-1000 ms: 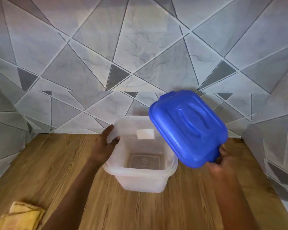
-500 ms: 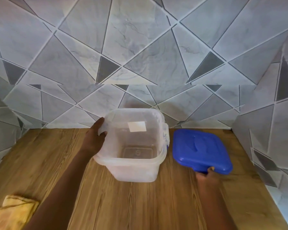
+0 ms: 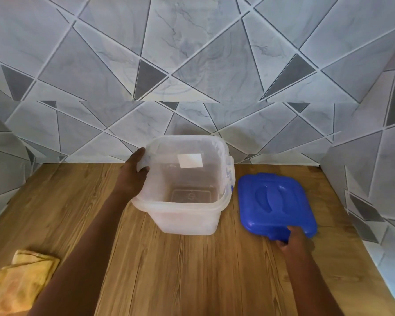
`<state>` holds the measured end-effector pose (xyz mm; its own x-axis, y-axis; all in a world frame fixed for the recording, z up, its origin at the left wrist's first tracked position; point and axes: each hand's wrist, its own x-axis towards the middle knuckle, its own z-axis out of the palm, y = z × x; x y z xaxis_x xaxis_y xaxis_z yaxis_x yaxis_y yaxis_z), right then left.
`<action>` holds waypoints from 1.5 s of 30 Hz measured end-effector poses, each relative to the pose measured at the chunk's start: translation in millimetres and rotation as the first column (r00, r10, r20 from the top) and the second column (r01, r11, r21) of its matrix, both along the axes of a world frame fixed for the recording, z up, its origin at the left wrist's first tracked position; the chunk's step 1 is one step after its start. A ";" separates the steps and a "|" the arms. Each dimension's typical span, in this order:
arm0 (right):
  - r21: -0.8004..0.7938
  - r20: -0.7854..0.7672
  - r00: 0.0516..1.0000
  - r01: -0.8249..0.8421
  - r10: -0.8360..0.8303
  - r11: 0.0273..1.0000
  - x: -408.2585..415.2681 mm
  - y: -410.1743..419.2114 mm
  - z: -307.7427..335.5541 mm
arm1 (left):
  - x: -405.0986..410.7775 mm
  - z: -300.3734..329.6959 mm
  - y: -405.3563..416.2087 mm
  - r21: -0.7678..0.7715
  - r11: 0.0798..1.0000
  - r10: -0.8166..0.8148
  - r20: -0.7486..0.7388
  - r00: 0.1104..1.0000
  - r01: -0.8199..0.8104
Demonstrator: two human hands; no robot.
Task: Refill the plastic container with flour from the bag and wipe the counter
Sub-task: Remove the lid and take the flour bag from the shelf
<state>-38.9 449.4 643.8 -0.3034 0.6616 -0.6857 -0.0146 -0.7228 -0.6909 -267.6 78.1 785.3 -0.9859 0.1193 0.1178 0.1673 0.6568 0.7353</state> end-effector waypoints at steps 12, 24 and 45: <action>0.486 0.175 0.982 -0.150 0.072 0.861 -19.9 -61.4 46.5 | 14.9 12.0 -0.6 0.216 0.976 0.038 0.012 0.999 -0.039; 0.888 -0.086 0.905 -0.120 0.417 0.444 -90.9 -180.5 205.4 | 29.2 71.0 -22.8 0.523 0.851 0.051 -0.180 0.982 0.052; 0.940 -0.263 0.294 0.293 0.919 0.175 -197.9 -446.2 477.0 | 52.3 356.0 -255.1 0.492 0.865 0.468 -0.723 0.508 -0.096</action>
<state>-236.8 3.2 1120.7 -0.5195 0.0797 0.8508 -0.8445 0.1042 -0.5254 -215.2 -177.0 1141.3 -0.4116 -0.3796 0.8286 0.6510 0.5138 0.5587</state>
